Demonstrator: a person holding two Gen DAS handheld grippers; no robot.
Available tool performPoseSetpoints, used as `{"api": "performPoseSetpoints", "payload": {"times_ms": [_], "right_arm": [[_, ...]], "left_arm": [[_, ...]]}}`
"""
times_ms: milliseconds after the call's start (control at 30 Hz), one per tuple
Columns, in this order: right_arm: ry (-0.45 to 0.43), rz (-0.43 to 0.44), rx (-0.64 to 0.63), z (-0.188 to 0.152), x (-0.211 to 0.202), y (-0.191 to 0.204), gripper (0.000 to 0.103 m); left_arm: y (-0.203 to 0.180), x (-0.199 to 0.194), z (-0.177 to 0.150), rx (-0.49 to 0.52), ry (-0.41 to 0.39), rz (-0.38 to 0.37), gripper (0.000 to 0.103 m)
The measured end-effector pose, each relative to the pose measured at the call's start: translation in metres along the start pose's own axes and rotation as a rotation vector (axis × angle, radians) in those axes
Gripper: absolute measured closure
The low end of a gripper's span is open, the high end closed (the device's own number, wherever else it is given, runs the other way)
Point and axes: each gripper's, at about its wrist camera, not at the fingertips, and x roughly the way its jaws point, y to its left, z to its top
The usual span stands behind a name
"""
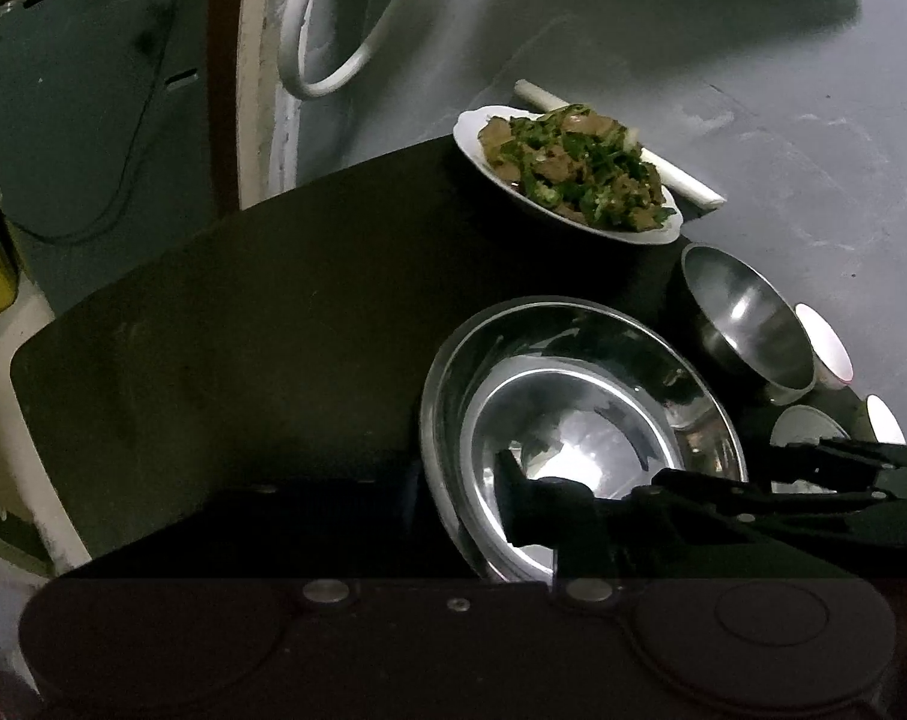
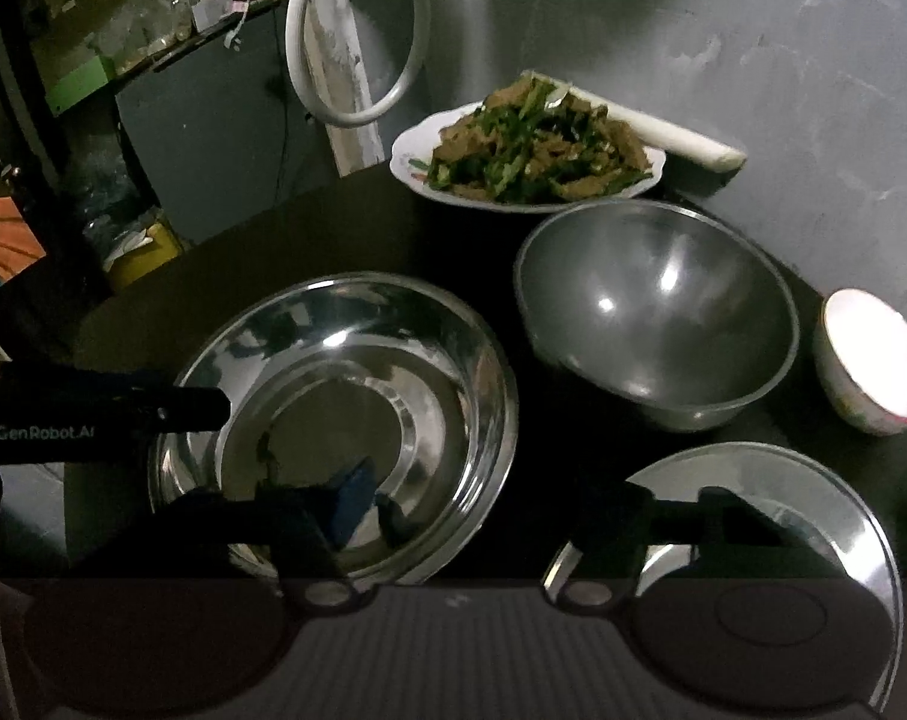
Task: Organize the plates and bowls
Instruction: 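Lift the steel basin with both tools and carry it toward the table edge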
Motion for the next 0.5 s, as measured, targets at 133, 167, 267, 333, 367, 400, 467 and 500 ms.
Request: {"api": "performPoseSetpoints", "payload": {"times_ms": [133,167,267,333,367,400,467,500], "right_arm": [[0.002,0.001,0.003,-0.0007,0.0025,0.0008,0.052],[0.001,-0.002,0.002,-0.0009,0.0024,0.0016,0.053],[-0.003,-0.011,0.002,-0.0015,0.0020,0.0026,0.059],[-0.005,-0.015,0.000,-0.0014,0.0016,0.0043,0.060],[-0.005,-0.016,-0.002,-0.0014,0.0016,0.0047,0.060],[-0.005,-0.016,-0.006,-0.0013,0.0018,0.0051,0.061],[-0.005,-0.023,-0.014,-0.0006,0.0022,0.0059,0.062],[-0.006,-0.027,-0.017,-0.0005,0.0022,0.0061,0.064]], "left_arm": [[0.0028,0.0005,-0.0001,-0.004,0.004,0.008,0.086],[0.0037,0.0004,-0.0002,-0.006,0.004,0.007,0.087],[0.0038,0.0006,-0.0006,0.001,0.007,0.014,0.089],[0.0030,0.0003,-0.0008,0.008,0.006,0.018,0.089],[0.0024,0.0004,-0.0005,0.010,0.007,0.020,0.090],[0.0021,0.0005,-0.0003,0.012,0.007,0.024,0.090],[0.0020,0.0004,-0.0002,0.010,0.005,0.028,0.090],[0.0020,0.0005,-0.0002,0.008,0.004,0.030,0.090]]}}
